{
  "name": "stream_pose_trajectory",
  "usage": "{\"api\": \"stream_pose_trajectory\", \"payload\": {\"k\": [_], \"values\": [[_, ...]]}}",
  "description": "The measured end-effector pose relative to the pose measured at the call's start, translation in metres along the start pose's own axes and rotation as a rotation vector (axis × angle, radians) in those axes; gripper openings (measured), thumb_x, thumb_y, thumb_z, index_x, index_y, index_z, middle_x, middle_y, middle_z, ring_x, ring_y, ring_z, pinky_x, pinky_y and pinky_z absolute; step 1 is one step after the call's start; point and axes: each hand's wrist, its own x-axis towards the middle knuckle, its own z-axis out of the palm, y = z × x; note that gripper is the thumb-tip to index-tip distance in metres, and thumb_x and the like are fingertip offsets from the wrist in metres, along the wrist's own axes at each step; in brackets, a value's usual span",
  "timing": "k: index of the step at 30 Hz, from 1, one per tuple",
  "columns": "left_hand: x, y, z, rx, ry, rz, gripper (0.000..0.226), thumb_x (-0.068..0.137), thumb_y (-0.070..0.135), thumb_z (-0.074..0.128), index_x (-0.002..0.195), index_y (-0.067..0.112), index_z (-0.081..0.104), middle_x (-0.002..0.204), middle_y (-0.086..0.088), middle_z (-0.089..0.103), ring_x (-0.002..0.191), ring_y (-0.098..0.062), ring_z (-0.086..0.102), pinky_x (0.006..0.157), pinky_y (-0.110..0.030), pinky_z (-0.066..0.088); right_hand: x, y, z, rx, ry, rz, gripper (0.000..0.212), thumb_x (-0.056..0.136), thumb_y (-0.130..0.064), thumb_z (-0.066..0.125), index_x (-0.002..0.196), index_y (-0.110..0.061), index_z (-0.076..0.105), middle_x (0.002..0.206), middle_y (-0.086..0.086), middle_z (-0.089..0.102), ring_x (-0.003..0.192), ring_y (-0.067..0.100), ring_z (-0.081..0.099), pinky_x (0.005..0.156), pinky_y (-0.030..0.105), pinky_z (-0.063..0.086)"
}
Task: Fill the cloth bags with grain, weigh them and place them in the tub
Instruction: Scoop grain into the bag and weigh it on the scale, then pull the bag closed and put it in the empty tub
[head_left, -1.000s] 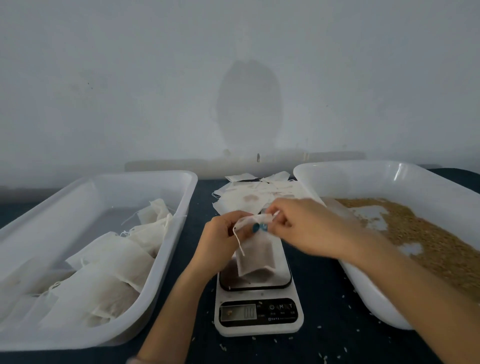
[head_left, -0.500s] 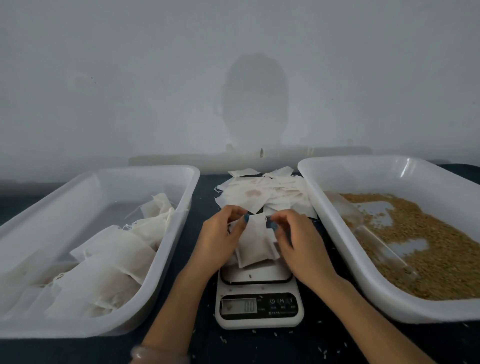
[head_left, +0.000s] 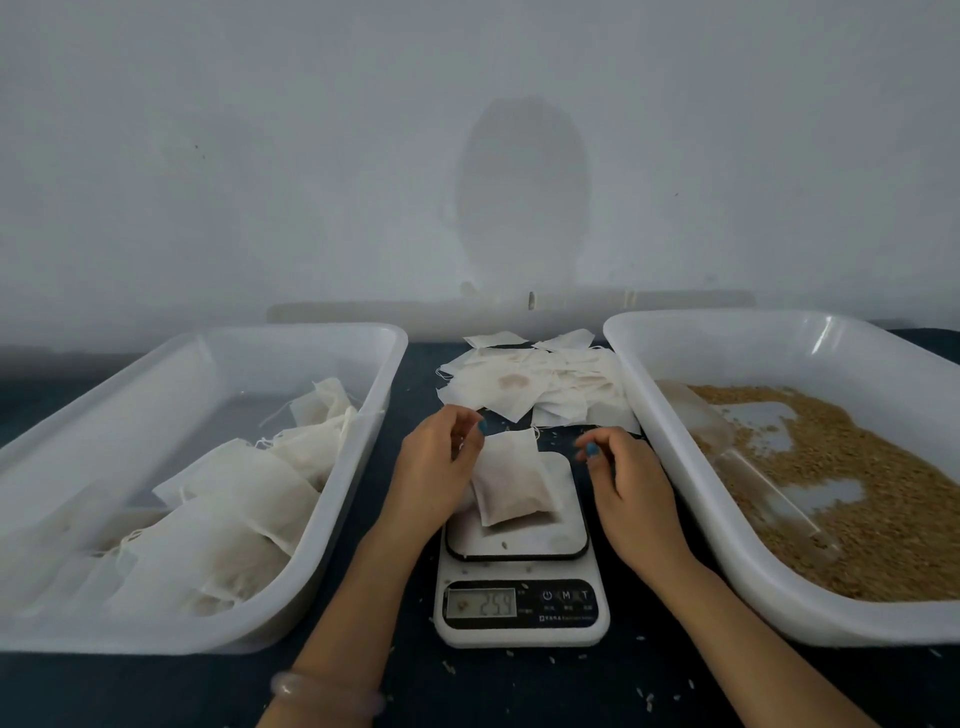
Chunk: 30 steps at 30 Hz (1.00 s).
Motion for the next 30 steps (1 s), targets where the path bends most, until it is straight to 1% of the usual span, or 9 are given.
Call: {"api": "stream_pose_trajectory", "payload": {"k": [5,9,13,18,21,22,25,27,30], "values": [[-0.001,0.001,-0.001,0.009,0.005,-0.013,0.015,0.1,0.029,0.055,0.109,0.021,0.064,0.098,0.007,0.065,0.084,-0.005,0.061,0.069,-0.017,0.046,0.0,0.002,0.0,0.003,-0.002,0.01,0.013,0.1,-0.017,0.05,0.103,-0.023,0.06,0.096,-0.011,0.061,0.095,0.006,0.056,0.082,0.027,0.046],[-0.002,0.006,-0.003,0.017,-0.025,-0.036,0.013,0.094,0.033,0.064,0.106,0.027,0.064,0.096,0.015,0.065,0.085,-0.002,0.06,0.068,-0.009,0.044,0.0,0.001,-0.001,-0.001,0.001,-0.011,0.013,0.1,-0.015,0.05,0.102,-0.022,0.061,0.095,-0.01,0.061,0.094,0.006,0.055,0.08,0.026,0.045],[-0.006,0.012,-0.004,-0.021,-0.085,-0.081,0.023,0.084,0.038,0.076,0.103,0.035,0.063,0.085,0.009,0.066,0.07,0.003,0.057,0.059,-0.008,0.043,0.0,0.002,0.0,0.008,0.003,-0.006,0.014,0.1,-0.015,0.05,0.102,-0.024,0.06,0.095,-0.01,0.061,0.093,0.005,0.054,0.08,0.026,0.044],[-0.008,0.028,-0.005,-0.008,-0.054,0.0,0.015,0.086,0.04,0.072,0.1,0.041,0.067,0.079,0.019,0.065,0.073,0.002,0.058,0.06,-0.01,0.04,0.001,0.002,0.001,0.022,0.005,-0.007,0.014,0.099,-0.017,0.049,0.102,-0.028,0.059,0.095,-0.013,0.061,0.093,0.006,0.054,0.08,0.028,0.045],[-0.004,0.04,-0.011,-0.078,-0.03,-0.007,0.005,0.089,0.039,0.07,0.089,0.04,0.065,0.078,0.011,0.064,0.067,-0.004,0.055,0.061,-0.014,0.042,0.001,0.0,0.002,0.026,0.007,-0.024,0.017,0.099,-0.018,0.049,0.099,-0.033,0.056,0.095,-0.018,0.058,0.093,0.004,0.054,0.08,0.027,0.045],[-0.003,0.045,-0.015,-0.069,-0.003,0.01,0.011,0.09,0.037,0.069,0.083,0.041,0.062,0.077,0.01,0.063,0.065,-0.004,0.054,0.059,-0.013,0.041,0.001,0.0,0.002,0.027,0.006,-0.032,0.018,0.099,-0.017,0.05,0.099,-0.034,0.056,0.095,-0.019,0.058,0.092,0.004,0.054,0.079,0.028,0.046],[0.007,0.063,-0.031,0.087,0.123,0.098,0.012,0.092,0.024,0.065,0.084,0.032,0.061,0.081,0.012,0.062,0.068,-0.006,0.053,0.056,-0.016,0.035,0.0,0.001,0.003,0.028,-0.014,-0.029,0.015,0.097,-0.017,0.055,0.1,-0.032,0.057,0.096,-0.018,0.058,0.093,0.006,0.054,0.08,0.028,0.047],[0.017,0.077,-0.043,0.222,0.197,0.125,0.004,0.092,0.017,0.061,0.094,0.019,0.064,0.088,0.002,0.064,0.077,-0.017,0.055,0.062,-0.027,0.037,0.001,0.0,0.004,0.029,-0.042,-0.009,0.013,0.095,-0.018,0.059,0.104,-0.028,0.059,0.099,-0.013,0.06,0.096,0.008,0.055,0.083,0.028,0.048],[0.032,0.092,-0.064,0.354,0.218,0.061,0.014,0.092,0.015,0.055,0.102,0.015,0.064,0.095,-0.005,0.065,0.086,-0.028,0.057,0.071,-0.036,0.042,0.006,-0.009,0.008,0.094,-0.049,0.019,0.017,0.092,-0.013,0.063,0.104,-0.025,0.061,0.101,-0.011,0.062,0.097,0.005,0.057,0.084,0.024,0.047]]}}
